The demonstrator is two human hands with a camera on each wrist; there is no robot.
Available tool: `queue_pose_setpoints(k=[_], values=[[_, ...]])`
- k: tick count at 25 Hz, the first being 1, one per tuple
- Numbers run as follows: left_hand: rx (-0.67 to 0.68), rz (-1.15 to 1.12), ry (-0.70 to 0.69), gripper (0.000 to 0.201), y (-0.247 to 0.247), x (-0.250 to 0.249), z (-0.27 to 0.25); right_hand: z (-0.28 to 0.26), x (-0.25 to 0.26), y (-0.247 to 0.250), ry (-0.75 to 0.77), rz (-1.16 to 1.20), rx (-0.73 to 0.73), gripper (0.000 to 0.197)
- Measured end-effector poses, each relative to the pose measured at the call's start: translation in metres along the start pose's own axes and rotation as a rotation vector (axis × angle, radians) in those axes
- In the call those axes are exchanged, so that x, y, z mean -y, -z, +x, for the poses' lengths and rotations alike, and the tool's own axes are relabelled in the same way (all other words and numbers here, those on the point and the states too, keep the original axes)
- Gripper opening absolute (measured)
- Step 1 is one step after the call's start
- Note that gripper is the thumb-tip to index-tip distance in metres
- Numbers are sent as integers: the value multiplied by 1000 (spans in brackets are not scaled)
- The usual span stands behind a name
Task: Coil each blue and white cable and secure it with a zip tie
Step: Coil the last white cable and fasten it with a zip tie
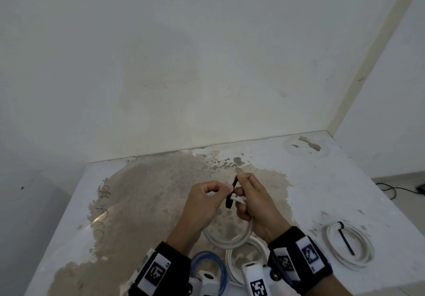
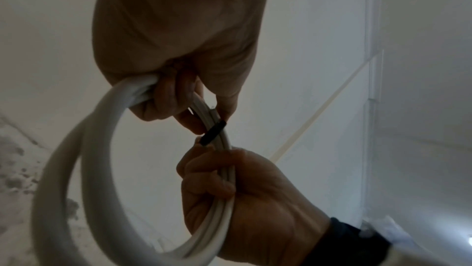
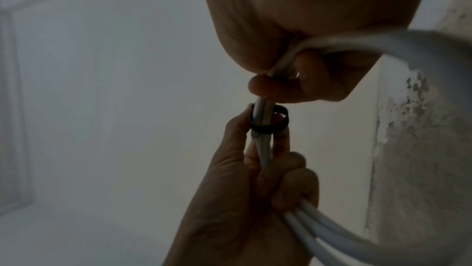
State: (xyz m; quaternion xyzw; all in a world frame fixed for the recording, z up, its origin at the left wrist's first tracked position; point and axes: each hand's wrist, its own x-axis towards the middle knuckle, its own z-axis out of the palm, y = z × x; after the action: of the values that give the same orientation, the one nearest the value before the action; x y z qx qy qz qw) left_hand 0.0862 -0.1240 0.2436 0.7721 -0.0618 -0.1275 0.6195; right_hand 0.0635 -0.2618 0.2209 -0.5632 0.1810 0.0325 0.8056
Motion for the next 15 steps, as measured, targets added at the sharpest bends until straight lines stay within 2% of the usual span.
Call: queue_pose_setpoints(k=[3, 6, 10, 15], values=[[0, -17, 30, 26, 0, -3, 1, -4, 8, 4, 39, -109, 97, 29], [43, -43, 61, 27, -2, -6, -1, -2, 17, 8, 99, -273, 79, 28], [119, -86, 130, 27, -4, -9, -1, 20, 36, 17, 27, -210, 5, 18], [172, -94, 188, 30, -2, -8, 4, 30, 38, 17, 1, -240, 41, 17]])
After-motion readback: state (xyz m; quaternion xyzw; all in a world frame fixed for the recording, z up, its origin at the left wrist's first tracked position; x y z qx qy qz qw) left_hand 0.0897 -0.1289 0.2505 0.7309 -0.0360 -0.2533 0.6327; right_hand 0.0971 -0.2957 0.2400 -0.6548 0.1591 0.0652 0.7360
